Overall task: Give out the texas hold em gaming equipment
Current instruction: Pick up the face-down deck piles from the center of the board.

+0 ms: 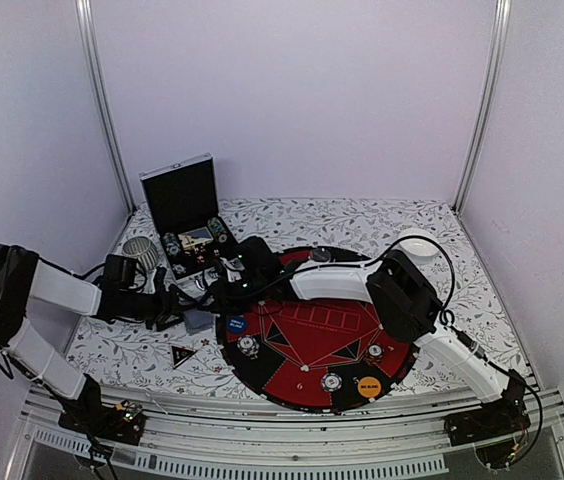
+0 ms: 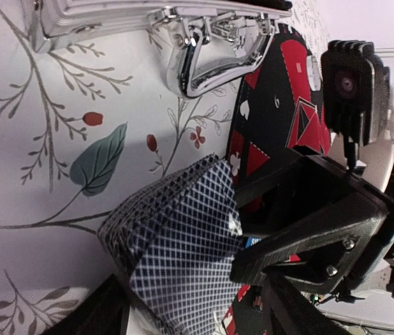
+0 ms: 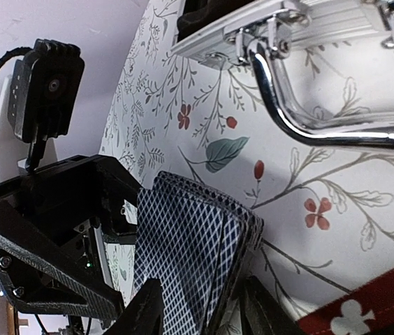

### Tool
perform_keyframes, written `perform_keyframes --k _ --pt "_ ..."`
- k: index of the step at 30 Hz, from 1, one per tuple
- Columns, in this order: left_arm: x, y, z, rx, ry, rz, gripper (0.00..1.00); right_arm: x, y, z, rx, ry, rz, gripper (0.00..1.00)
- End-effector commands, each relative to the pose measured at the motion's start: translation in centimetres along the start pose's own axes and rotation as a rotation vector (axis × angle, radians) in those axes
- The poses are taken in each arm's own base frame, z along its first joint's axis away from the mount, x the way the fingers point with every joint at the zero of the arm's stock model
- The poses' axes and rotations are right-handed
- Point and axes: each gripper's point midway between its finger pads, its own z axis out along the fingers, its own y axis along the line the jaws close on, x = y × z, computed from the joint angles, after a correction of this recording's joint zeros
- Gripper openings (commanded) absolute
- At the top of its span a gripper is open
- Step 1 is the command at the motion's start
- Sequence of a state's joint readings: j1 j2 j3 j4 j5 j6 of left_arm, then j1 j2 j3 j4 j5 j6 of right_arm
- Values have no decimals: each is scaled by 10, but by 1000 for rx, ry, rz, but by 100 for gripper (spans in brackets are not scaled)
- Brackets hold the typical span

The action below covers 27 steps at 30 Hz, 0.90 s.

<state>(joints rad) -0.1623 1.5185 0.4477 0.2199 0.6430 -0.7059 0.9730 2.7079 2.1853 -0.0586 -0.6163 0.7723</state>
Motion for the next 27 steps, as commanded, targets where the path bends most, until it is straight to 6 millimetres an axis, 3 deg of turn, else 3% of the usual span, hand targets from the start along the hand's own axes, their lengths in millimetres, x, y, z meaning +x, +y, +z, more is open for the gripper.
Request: perform_keyframes --k 1,7,16,21,24,27 --pt "14 11 2 -5 42 -43 67 20 4 17 -45 56 39 37" --pt "8 -7 -6 52 6 -4 59 17 18 14 -69 53 19 34" --pt "8 -13 -12 74 -10 16 13 11 29 7 -74 35 -12 34" --pt "11 -10 -9 68 1 13 0 11 32 2 -67 32 -23 33" --pt "13 -9 -9 69 8 13 0 7 39 -4 -73 25 -47 35" --pt "11 -18 -17 90 -15 38 0 -6 50 -20 -81 -1 -85 44"
